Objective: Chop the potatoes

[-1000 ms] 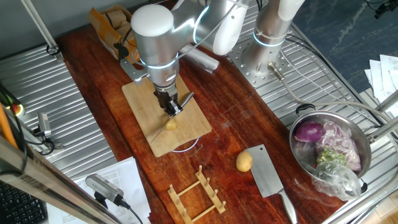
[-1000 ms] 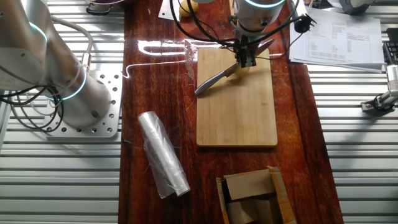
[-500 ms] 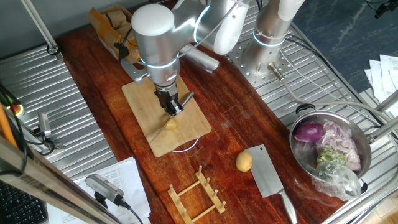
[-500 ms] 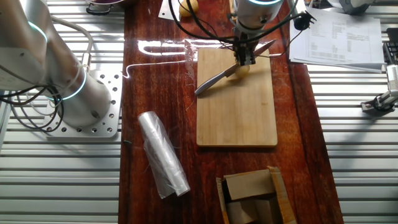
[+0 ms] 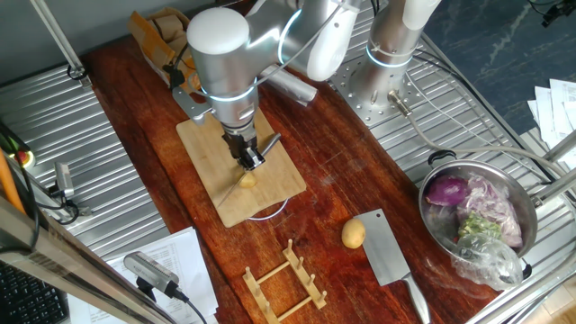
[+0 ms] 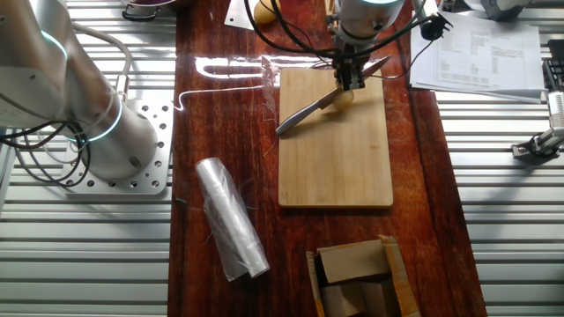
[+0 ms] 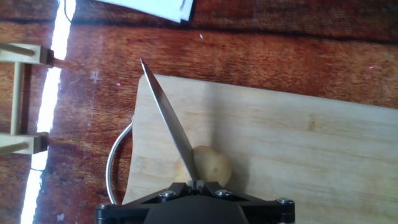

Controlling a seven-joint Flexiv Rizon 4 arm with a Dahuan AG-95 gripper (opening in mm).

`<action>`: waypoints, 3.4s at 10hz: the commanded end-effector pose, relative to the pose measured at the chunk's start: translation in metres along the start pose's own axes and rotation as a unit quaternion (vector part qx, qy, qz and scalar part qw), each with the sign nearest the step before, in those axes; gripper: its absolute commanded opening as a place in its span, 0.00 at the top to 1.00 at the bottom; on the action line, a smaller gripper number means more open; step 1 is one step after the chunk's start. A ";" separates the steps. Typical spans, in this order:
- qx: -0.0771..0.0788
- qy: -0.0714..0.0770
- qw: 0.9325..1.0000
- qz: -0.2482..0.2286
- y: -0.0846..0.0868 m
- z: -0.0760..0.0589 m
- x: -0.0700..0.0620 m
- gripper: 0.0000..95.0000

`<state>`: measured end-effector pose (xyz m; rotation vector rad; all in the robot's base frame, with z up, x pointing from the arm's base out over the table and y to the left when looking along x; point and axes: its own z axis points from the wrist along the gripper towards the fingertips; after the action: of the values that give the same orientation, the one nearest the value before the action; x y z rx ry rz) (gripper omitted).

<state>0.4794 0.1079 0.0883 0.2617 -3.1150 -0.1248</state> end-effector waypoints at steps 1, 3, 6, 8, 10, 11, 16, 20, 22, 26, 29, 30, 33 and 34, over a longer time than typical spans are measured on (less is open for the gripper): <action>0.001 0.001 1.000 -0.002 0.000 -0.001 0.001 1.00; 0.001 0.007 1.000 0.000 -0.002 0.000 0.006 1.00; -0.001 0.006 1.000 -0.005 -0.003 0.001 0.007 1.00; -0.005 0.004 1.000 -0.007 -0.003 0.004 0.005 1.00; -0.005 0.003 1.000 -0.010 -0.003 0.005 0.005 1.00; 0.000 0.004 1.000 -0.016 -0.003 0.005 0.004 1.00; 0.004 0.004 1.000 -0.029 -0.005 0.007 0.003 1.00; 0.007 0.006 0.999 -0.036 -0.006 0.009 0.002 1.00; 0.008 0.004 0.999 -0.038 -0.007 0.011 0.000 1.00; 0.010 0.004 0.999 -0.040 -0.008 0.014 -0.001 1.00; 0.012 0.003 0.999 -0.045 -0.010 0.018 -0.003 1.00; 0.013 0.003 0.999 -0.047 -0.010 0.019 -0.003 1.00; 0.014 0.003 0.999 -0.048 -0.011 0.019 -0.004 1.00; 0.015 0.003 0.999 -0.049 -0.011 0.020 -0.004 1.00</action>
<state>0.4850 0.0985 0.0835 0.4156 -3.0997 -0.0778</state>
